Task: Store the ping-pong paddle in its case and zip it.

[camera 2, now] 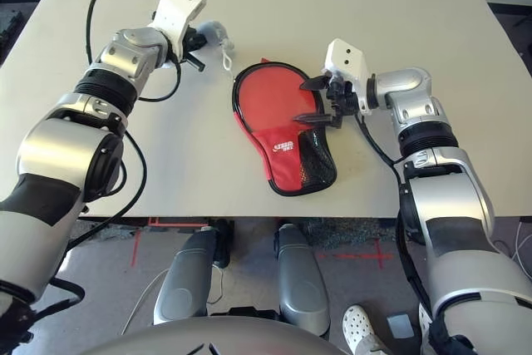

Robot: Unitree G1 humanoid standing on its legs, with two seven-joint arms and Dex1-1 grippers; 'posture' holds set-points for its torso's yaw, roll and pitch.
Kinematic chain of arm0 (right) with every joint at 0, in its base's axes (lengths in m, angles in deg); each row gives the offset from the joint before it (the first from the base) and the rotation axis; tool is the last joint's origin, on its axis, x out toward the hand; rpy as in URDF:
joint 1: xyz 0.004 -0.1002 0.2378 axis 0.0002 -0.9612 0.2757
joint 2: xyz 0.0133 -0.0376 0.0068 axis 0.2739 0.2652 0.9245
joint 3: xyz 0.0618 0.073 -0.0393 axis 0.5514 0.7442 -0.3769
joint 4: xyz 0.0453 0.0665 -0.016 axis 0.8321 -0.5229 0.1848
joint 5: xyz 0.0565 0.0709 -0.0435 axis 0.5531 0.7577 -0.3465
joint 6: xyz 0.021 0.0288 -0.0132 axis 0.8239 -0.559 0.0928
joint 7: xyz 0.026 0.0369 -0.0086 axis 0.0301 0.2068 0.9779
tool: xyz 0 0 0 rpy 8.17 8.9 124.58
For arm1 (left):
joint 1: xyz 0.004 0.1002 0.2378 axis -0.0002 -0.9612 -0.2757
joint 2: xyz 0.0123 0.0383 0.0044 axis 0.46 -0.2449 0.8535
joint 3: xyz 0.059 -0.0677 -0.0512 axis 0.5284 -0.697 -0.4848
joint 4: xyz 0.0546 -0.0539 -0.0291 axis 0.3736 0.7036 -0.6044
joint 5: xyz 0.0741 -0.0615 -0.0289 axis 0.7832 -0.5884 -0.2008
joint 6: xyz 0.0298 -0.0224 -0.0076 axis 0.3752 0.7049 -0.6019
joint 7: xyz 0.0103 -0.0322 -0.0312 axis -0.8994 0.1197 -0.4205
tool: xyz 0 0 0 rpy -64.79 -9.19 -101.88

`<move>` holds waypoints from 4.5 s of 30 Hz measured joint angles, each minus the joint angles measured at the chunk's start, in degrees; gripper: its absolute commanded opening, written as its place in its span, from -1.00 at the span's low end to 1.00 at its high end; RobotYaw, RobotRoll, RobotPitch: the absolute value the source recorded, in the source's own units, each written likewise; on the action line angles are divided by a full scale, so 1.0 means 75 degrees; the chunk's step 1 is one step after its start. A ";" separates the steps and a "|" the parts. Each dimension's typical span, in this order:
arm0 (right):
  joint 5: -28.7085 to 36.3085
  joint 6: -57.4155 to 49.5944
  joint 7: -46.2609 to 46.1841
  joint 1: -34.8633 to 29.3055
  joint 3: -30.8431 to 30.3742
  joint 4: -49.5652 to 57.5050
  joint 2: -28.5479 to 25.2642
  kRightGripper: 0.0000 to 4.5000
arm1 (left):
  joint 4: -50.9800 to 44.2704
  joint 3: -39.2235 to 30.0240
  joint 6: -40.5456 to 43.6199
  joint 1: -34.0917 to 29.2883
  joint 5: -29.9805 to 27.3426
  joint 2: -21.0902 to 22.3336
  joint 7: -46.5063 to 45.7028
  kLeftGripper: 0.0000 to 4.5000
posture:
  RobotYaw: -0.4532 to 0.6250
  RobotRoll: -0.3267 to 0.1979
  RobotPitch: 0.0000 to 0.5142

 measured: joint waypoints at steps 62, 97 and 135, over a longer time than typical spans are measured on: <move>-0.0376 -0.0905 0.0339 0.0553 -0.0200 0.0219 0.0082 1.00 | 0.0398 -0.0706 -0.0650 0.0442 0.0430 -0.1430 -0.0933 -0.95 | -0.26 0.25 0.18; -0.0301 -0.1629 0.0189 -0.0179 -0.0208 0.1591 -0.0202 1.00 | 0.0664 -0.0840 -0.1158 0.0921 0.0520 -0.2978 -0.0110 0.70 | -0.34 0.25 0.26; -0.0296 -0.1216 -0.0011 0.0224 -0.0279 0.0676 0.0198 1.00 | -0.5391 -0.0067 0.1071 -0.2542 -0.0195 0.0270 0.4505 0.98 | -0.14 0.25 0.13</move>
